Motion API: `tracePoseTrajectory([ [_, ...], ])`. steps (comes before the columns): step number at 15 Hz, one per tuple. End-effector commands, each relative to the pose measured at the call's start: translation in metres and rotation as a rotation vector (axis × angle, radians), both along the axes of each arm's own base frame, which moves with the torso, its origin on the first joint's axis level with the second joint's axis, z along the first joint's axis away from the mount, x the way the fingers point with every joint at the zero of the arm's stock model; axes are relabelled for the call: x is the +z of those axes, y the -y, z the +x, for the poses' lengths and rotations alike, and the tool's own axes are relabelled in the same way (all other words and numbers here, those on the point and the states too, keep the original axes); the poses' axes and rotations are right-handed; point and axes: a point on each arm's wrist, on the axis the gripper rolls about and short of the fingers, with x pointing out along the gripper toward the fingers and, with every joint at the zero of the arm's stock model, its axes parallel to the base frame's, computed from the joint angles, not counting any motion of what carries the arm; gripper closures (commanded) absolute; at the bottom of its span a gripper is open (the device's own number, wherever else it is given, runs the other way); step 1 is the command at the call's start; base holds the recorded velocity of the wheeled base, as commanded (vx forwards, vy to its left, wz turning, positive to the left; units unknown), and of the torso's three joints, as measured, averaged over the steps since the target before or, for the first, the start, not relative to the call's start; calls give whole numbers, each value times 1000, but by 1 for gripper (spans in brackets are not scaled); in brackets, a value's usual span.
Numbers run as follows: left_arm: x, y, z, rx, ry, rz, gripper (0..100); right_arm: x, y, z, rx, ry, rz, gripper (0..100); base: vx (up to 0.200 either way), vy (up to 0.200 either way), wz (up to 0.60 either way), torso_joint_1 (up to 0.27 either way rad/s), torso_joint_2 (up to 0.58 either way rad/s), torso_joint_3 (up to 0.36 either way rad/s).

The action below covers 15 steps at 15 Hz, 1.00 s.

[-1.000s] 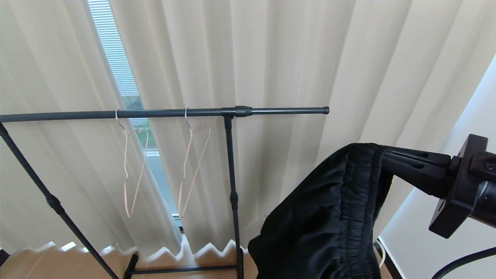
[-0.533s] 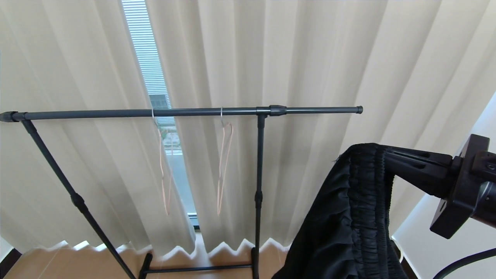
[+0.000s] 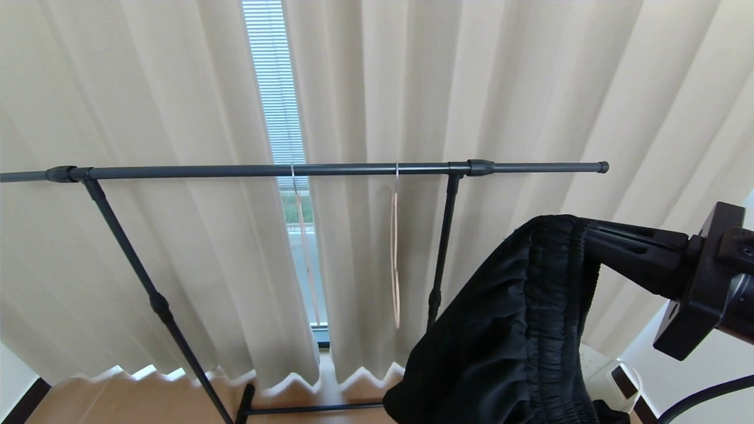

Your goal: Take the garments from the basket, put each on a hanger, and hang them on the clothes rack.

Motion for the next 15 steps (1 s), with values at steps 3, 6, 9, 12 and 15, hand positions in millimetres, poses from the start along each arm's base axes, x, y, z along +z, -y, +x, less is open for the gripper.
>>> tracePoseTrajectory([
  [3,0,0,0,0,0,-1,0,-2,0,0,1,-2,-2,100,-200,67,0,9,5,-1],
  [6,0,0,0,0,-1,-1,0,-2,0,0,1,-1,-1,100,-200,0,0,-1,2,2],
  [9,0,0,0,0,-1,-1,0,-1,0,0,1,1,0,100,-67,0,0,1,1,4],
  [12,0,0,0,0,-1,-1,0,0,2,-2,2,8,6,100,133,133,0,0,5,5],
  [15,0,0,0,0,-3,-1,0,0,2,-2,1,8,6,100,67,200,0,7,6,9],
])
